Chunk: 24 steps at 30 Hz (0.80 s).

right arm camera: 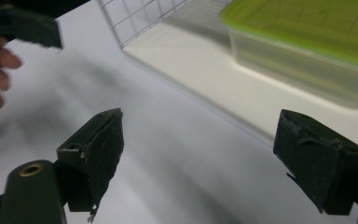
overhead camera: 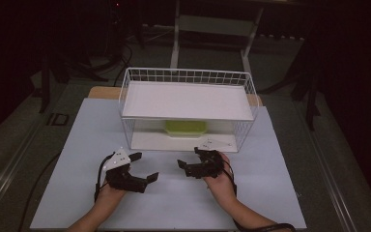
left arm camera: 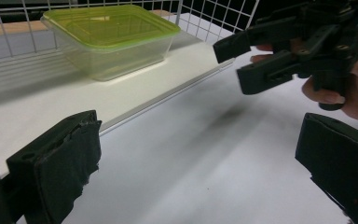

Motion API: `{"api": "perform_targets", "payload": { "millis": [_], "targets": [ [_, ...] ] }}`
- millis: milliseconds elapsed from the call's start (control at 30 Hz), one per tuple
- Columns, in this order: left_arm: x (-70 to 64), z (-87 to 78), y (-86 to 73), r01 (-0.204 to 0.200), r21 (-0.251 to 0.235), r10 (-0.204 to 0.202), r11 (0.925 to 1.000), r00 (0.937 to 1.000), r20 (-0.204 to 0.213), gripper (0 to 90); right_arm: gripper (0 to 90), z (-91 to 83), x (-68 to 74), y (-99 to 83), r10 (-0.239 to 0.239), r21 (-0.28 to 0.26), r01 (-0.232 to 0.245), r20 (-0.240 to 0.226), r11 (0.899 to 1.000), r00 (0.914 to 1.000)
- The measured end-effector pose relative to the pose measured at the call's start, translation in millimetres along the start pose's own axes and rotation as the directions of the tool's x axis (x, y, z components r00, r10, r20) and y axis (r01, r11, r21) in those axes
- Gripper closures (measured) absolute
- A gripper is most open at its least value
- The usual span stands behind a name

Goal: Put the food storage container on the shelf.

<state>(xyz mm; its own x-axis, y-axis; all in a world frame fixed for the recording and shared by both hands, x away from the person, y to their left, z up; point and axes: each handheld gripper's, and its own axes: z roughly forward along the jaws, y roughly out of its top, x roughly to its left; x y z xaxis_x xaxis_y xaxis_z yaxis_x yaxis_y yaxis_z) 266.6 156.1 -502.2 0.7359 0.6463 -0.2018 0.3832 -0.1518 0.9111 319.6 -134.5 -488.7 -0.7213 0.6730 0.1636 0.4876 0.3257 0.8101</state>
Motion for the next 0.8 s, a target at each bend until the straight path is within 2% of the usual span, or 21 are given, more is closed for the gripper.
{"api": "perform_targets", "payload": {
  "millis": [200,367,633,800],
  "targets": [
    [-2.6,1.0,-0.5,-0.013,0.001,0.013,0.9999,0.9998,0.015,0.7,16.1,-12.0,2.9,-7.2,-0.001,-0.002,0.001,-0.003,1.000,1.0000],
    [-8.8,-1.8,1.8,-0.043,-0.023,0.045,0.9988,0.9967,0.067,0.7,16.2,-25.9,4.9,-10.4,-0.001,-0.018,0.001,-0.017,1.000,0.9999],
    [-10.2,-1.1,2.0,-0.043,-0.024,0.045,0.9988,0.9957,0.081,0.7,18.2,-39.2,3.7,-19.9,0.005,-0.019,-0.005,-0.015,1.000,0.9999],
    [-11.9,-2.2,2.3,-0.056,-0.024,0.058,0.9981,0.9943,0.090,0.7,17.0,-47.5,2.4,-26.7,-0.009,-0.010,0.009,-0.029,1.000,0.9995]
  ]
}}
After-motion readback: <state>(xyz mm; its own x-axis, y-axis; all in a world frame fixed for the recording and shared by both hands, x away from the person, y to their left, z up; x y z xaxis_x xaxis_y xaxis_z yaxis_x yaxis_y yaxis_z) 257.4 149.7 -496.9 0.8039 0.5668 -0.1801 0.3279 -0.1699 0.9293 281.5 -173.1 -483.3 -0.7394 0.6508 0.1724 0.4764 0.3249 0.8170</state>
